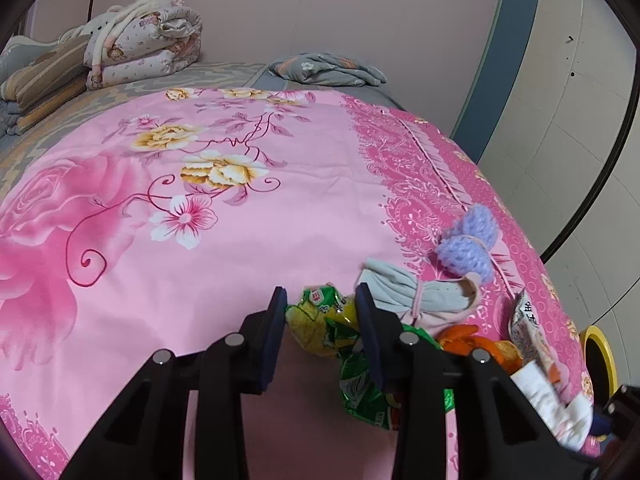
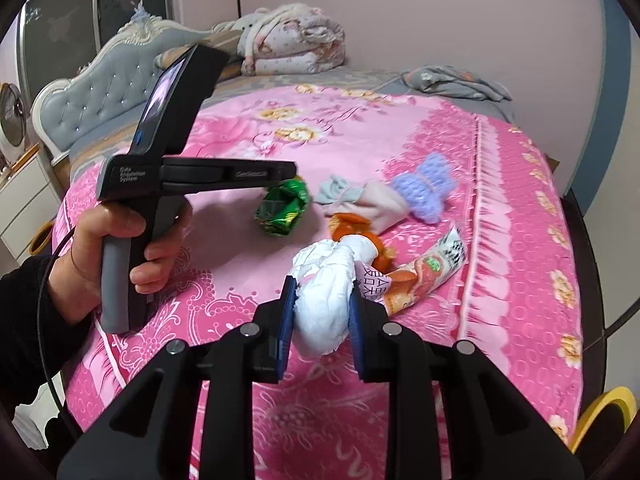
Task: Collect trash
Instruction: 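Carry the white cloth and green wrapper over the yellow bin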
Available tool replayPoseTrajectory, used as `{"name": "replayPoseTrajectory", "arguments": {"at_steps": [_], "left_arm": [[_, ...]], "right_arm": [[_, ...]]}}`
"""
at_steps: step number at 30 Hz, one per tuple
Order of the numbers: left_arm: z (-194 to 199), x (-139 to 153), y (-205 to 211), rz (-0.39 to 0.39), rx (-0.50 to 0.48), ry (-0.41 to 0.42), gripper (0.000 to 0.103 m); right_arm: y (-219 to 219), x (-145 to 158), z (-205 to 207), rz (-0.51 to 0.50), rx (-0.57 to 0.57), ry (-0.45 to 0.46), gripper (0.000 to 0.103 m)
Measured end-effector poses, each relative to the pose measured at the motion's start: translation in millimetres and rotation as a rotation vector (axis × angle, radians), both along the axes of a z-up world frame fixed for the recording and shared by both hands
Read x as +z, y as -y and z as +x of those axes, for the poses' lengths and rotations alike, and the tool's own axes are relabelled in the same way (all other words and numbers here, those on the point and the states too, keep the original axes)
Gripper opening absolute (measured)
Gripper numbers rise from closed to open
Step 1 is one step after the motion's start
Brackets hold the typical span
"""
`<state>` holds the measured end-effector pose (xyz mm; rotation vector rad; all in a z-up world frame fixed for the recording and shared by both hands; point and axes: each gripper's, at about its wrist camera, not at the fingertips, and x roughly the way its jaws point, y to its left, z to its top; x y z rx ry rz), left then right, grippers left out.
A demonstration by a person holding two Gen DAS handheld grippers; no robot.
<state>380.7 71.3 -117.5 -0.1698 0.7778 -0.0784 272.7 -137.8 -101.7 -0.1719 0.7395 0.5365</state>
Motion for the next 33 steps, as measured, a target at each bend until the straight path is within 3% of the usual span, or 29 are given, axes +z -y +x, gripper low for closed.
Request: {"name": "replayPoseTrajectory", "arguments": {"at_steps": [18,33], "left_arm": [[-73,64,13,0.021,-0.006,0.135,0.033],[-126,122,69,0.016,-0.073,0.241,0.033]], "right_arm": [[87,50,-48,0.107,-0.173,0.077,0.023],[166,88,-92,0.173,-0.342,0.195,0.023]]}}
